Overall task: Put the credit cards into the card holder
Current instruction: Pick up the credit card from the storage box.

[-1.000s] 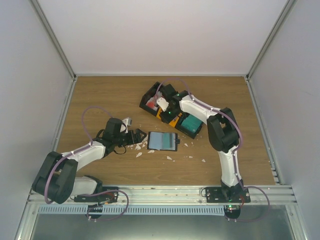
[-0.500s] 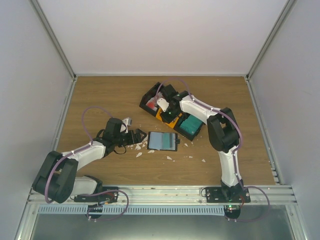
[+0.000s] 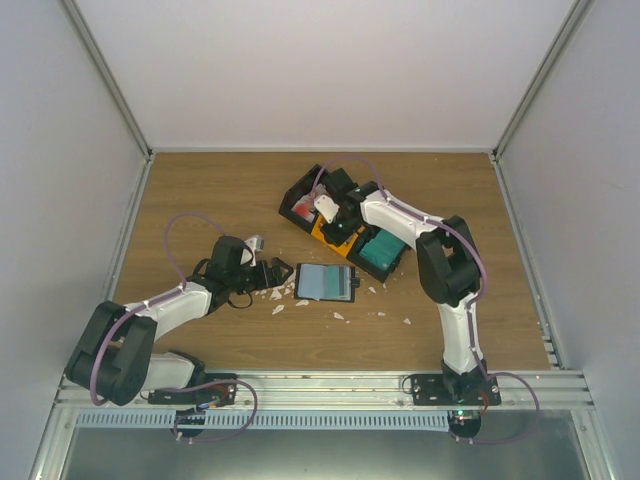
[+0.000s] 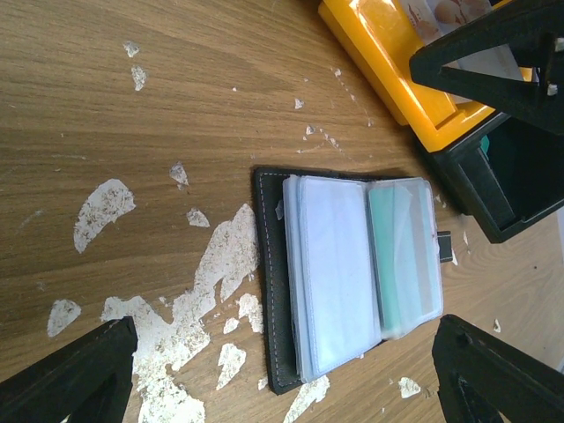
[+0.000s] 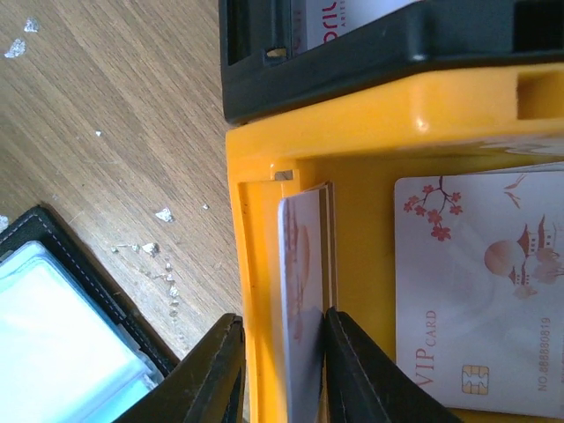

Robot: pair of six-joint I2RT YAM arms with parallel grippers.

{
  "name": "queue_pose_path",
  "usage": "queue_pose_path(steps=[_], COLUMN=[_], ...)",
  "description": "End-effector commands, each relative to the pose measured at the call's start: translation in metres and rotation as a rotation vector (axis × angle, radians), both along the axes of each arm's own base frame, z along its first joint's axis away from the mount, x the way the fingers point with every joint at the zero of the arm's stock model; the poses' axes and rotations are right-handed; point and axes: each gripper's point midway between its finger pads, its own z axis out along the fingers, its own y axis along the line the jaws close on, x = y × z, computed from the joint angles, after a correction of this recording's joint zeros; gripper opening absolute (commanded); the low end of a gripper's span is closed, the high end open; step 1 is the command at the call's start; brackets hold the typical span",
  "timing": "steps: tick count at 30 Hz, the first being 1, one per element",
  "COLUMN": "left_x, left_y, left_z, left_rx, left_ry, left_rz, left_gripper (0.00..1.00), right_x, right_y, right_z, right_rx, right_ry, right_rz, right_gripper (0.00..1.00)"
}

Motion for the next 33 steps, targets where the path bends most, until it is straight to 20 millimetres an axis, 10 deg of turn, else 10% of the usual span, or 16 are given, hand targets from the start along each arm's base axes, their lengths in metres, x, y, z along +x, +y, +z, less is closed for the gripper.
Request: queue_pose_path(steps=[1, 33], left_x=[0.012, 0.013], left_y=[-0.004, -0.005], left_z=[0.013, 0.013], left_rx=[-0.022, -0.023], left_ry=[-0.063, -0.062], left_rz=[-0.005, -0.008], left_gripper=[0.92, 0.92], right_x=[-0.007, -0.009], right_y=[0.002, 0.002], right_z=[0.020, 0.034], right_rx=[0.043, 0.067], right_ry=[-0.007, -0.029], right_rz=[0.011, 0.011], right_gripper=[0.27, 0.14])
